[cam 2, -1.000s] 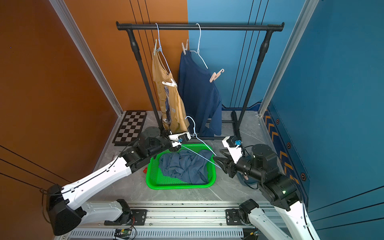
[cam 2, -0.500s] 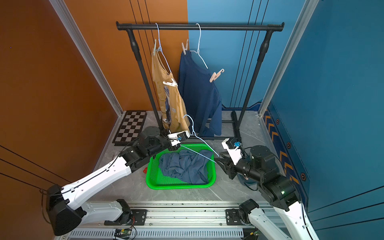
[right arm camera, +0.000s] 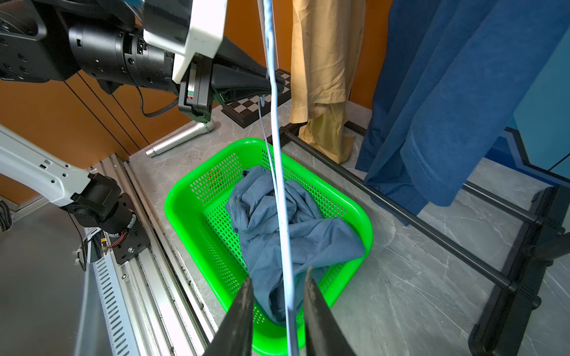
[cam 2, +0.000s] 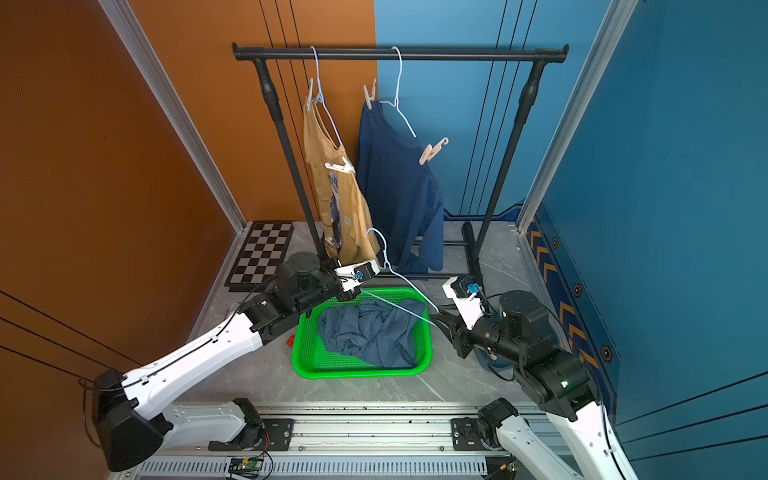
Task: Remove the clothespins securing t-shirts to the hanger
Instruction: Place the hanger on the clothes rail.
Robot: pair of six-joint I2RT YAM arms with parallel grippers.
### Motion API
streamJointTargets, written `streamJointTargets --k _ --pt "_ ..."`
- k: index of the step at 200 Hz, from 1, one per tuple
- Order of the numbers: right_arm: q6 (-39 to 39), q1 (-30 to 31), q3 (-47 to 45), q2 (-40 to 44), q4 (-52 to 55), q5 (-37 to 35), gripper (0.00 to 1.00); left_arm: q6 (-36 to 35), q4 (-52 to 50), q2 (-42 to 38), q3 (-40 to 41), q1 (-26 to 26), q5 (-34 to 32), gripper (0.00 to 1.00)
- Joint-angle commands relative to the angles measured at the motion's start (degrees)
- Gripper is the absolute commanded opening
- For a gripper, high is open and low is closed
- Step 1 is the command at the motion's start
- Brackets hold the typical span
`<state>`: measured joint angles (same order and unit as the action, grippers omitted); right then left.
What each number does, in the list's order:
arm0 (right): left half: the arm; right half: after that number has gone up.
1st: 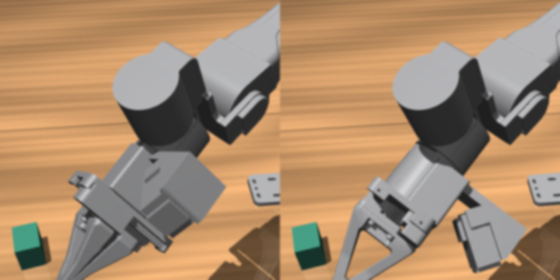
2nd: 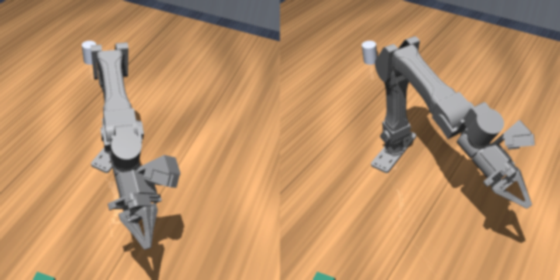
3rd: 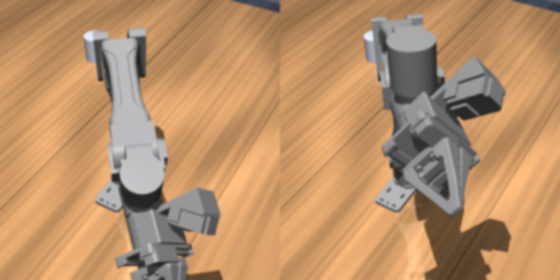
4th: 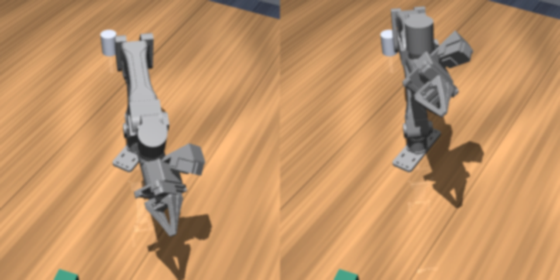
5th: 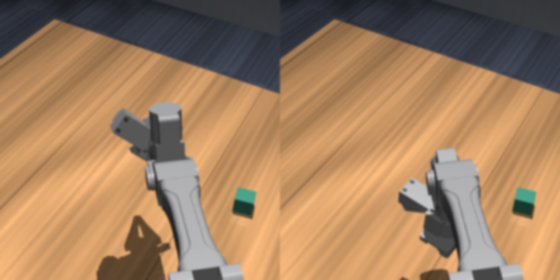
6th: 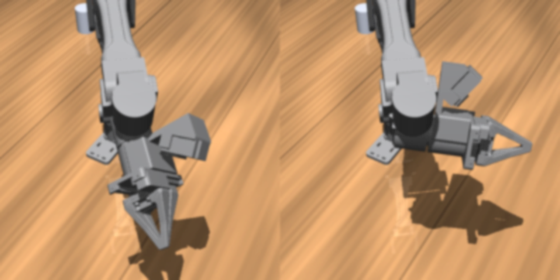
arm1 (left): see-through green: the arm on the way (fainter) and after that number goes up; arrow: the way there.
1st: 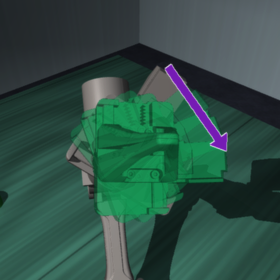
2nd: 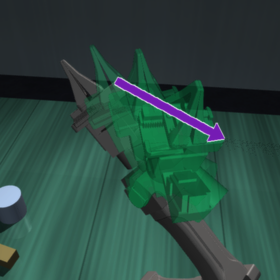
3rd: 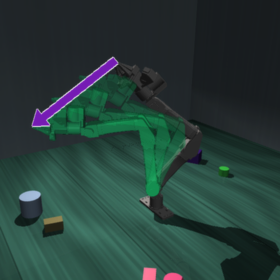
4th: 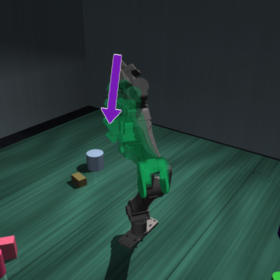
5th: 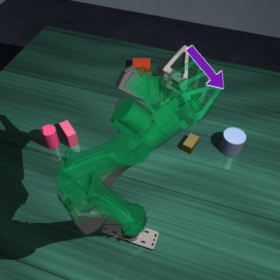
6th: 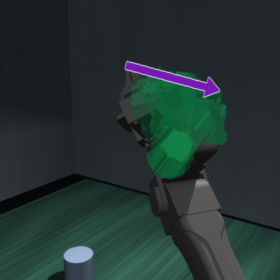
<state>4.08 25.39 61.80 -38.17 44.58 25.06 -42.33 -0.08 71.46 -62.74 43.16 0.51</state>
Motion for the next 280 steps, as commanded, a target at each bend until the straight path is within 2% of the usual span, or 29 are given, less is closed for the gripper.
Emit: streamJointTargets --k 1,46,57,70,119,155,188,280 --pt "0.5 0.1 0.1 -0.6 -0.3 -1.2 0.26 1.3 -0.3 -0.1 -1.7 -0.1 0.6 0.0" --pt "0.3 0.2 0.2 -1.5 -1.5 -1.0 0.18 1.4 -0.1 -0.3 -1.5 0.1 0.5 0.0" --pt "0.5 0.2 0.2 -1.6 -1.8 -1.4 0.12 1.4 -0.2 -0.4 -1.4 0.2 0.6 0.0" --pt "0.8 0.2 0.3 -1.5 -1.9 -2.0 0.0 1.7 -0.1 -0.6 -1.4 0.3 0.5 0.0" --pt "2.5 0.1 0.2 -0.8 -0.6 -4.1 0.0 2.1 1.3 -1.3 -0.2 0.3 0.3 0.39" --pt "5.4 -0.2 1.3 -0.8 3.8 -8.4 0.0 2.0 1.3 -1.1 -0.1 0.3 0.3 0.52" --pt "8.4 -1.7 1.2 0.5 7.7 -14.6 0.0 2.5 1.4 -0.7 0.0 0.3 0.7 0.59" --pt "16.0 -9.1 1.0 5.3 14.4 -26.9 0.0 5.5 4.9 2.0 -0.8 1.3 3.0 0.63"
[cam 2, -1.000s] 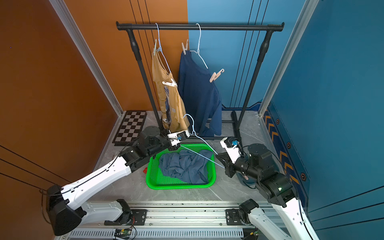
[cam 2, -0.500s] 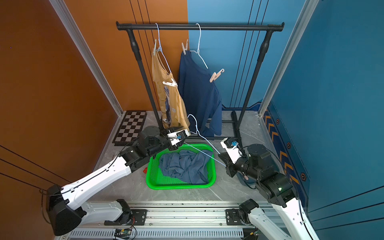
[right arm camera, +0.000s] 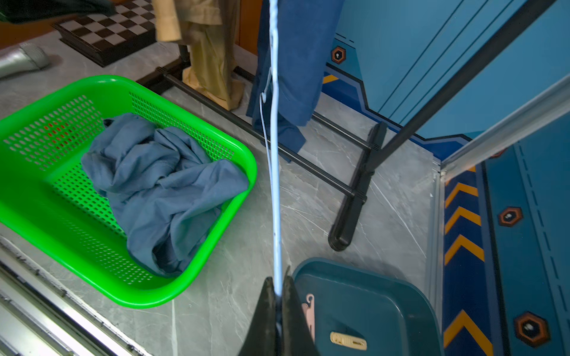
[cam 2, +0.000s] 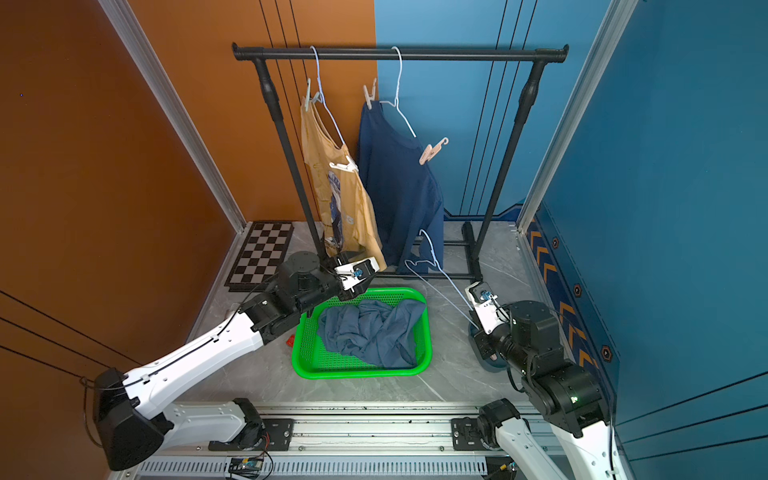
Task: Remove the clothespins securing t-shirts to the hanger
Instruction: Place the hanger on the clothes rail.
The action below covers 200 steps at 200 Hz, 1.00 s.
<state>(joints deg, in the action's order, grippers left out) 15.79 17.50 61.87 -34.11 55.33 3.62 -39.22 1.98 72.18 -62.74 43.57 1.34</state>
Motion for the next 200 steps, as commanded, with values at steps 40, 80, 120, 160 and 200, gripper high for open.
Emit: streamJointTargets --k 40,80,120,160,200 --pt "9.4 -2.1 0.0 3.9 4.8 -11.7 0.0 4.9 5.4 4.4 -3.2 2.9 3.8 0.63" --pt "11.0 -2.2 -0.1 5.0 6.4 -17.6 0.0 6.6 8.3 8.4 -6.1 5.2 4.8 0.64" --pt "12.8 -2.4 0.5 8.8 6.5 -23.6 0.0 8.1 9.2 12.3 -10.4 6.9 6.3 0.65" --pt "10.1 -2.3 1.9 8.6 5.5 -23.0 0.0 8.6 9.8 15.6 -15.2 8.2 7.5 0.65" --pt "7.7 -2.3 5.5 3.7 -0.1 -21.2 0.0 11.5 11.0 18.3 -21.5 9.3 7.4 0.66"
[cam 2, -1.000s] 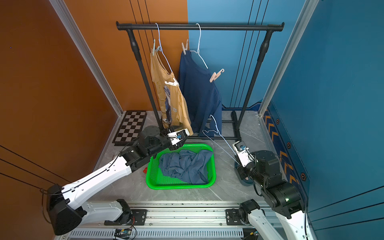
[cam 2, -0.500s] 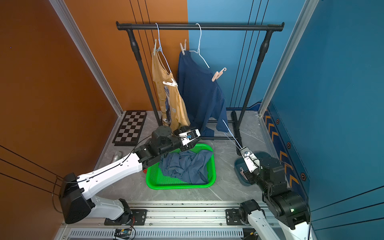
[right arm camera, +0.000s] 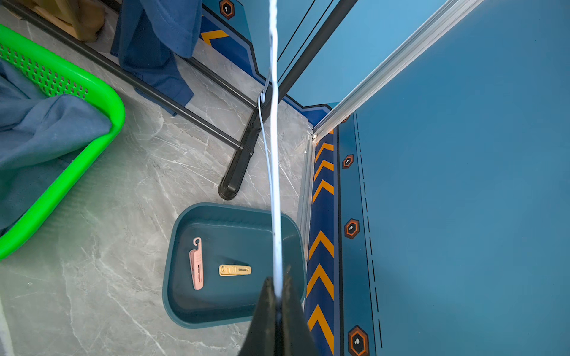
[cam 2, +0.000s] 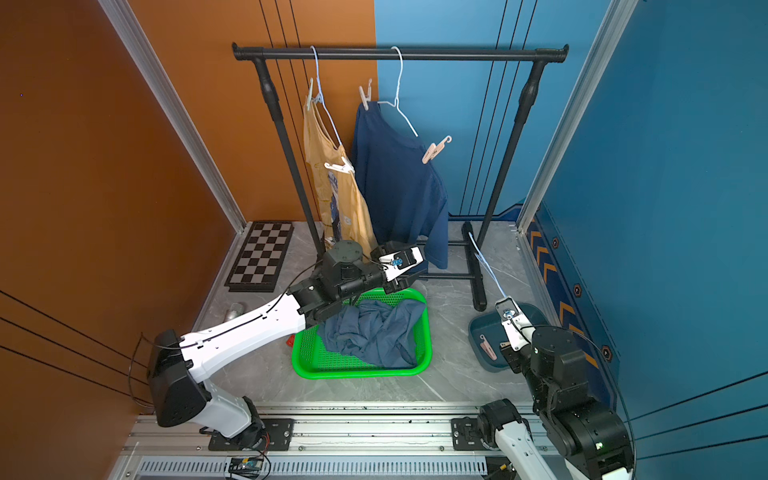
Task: Remove the clothespins securing t-shirts to the hanger
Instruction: Place the hanger on the clothes rail.
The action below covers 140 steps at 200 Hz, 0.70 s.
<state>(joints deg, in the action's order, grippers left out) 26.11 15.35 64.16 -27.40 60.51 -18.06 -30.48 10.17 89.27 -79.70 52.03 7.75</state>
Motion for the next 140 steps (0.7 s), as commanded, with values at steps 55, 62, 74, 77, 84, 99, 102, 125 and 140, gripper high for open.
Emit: streamJointTargets --k 55,62,74,77,84,99,102,125,140 --pt "-4.8 -0.4 8.9 -10.0 -13.5 0.9 0.0 10.2 4.9 7.0 -15.1 1.0 1.6 0.66" --pt "-5.4 -0.6 9.5 -10.7 -15.0 0.7 0.0 10.8 4.9 8.0 -16.8 1.0 1.8 0.66" --pt "-6.7 -0.9 10.8 -12.0 -17.5 1.2 0.0 12.0 5.0 9.4 -19.3 0.9 2.0 0.67" --pt "-7.0 -1.1 11.1 -12.3 -17.9 1.4 0.0 12.4 4.9 9.7 -20.0 0.9 2.1 0.67" --pt "-8.2 -1.3 12.1 -13.2 -19.0 1.8 0.0 13.5 5.0 10.4 -21.5 0.9 2.1 0.67" --pt "-9.8 -2.0 13.8 -15.0 -21.0 3.3 0.0 14.8 5.0 12.0 -24.5 0.9 2.2 0.67" --pt "-10.2 -2.1 14.1 -15.4 -21.5 3.5 0.0 15.1 4.9 12.3 -25.2 0.9 2.2 0.67" --pt "-12.0 -3.8 15.9 -17.9 -25.6 5.5 0.0 17.0 4.9 14.6 -29.9 0.9 2.5 0.67" --pt "-13.1 -5.2 18.1 -20.5 -27.2 7.0 0.0 18.0 4.9 16.3 -33.0 0.8 2.7 0.67"
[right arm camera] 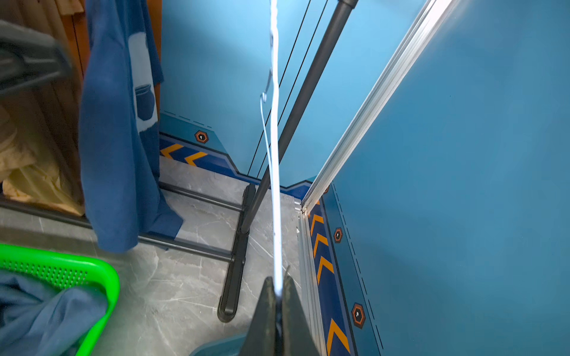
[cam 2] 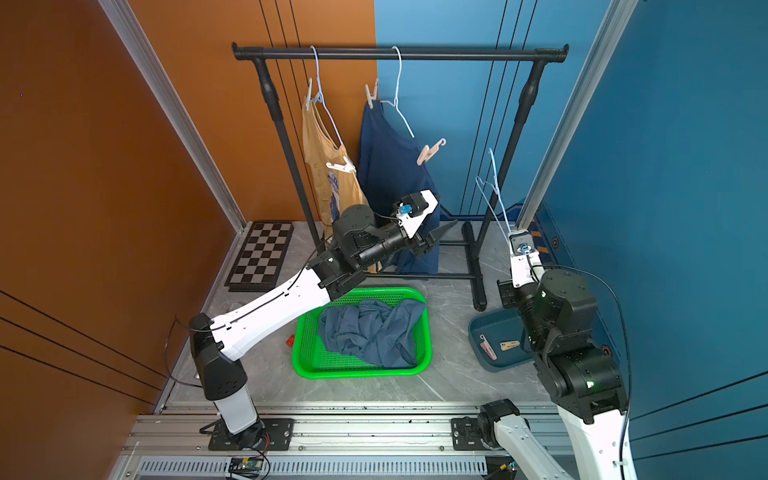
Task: Remove the clothespins securing t-shirts to the hanger
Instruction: Place the hanger on the clothes rail.
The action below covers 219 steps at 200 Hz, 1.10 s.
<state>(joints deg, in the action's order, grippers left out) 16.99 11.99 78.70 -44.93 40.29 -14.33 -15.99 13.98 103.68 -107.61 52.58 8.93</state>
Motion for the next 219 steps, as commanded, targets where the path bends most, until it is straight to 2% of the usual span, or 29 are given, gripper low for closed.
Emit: streamJointTargets --k 1,61,101,155,219 --pt "-3.9 -2.0 3.8 -3.2 -7.2 3.4 0.0 3.6 1.2 2.0 -5.3 0.3 1.5 0.67" --pt "-10.8 -10.0 10.4 -11.5 -14.9 12.6 0.0 7.1 1.1 9.1 -17.5 0.2 0.0 0.67" --pt "-13.2 -13.0 16.1 -16.9 -16.6 17.3 0.0 7.8 1.1 13.0 -24.0 0.3 -0.9 0.68" --pt "-16.5 -14.3 23.9 -25.6 -17.7 21.8 0.0 7.8 1.1 16.0 -28.9 -0.1 -2.9 0.68" --pt "-21.0 -16.7 33.9 -35.9 -18.0 25.8 0.0 8.5 1.1 18.0 -31.1 -0.5 -3.9 0.68"
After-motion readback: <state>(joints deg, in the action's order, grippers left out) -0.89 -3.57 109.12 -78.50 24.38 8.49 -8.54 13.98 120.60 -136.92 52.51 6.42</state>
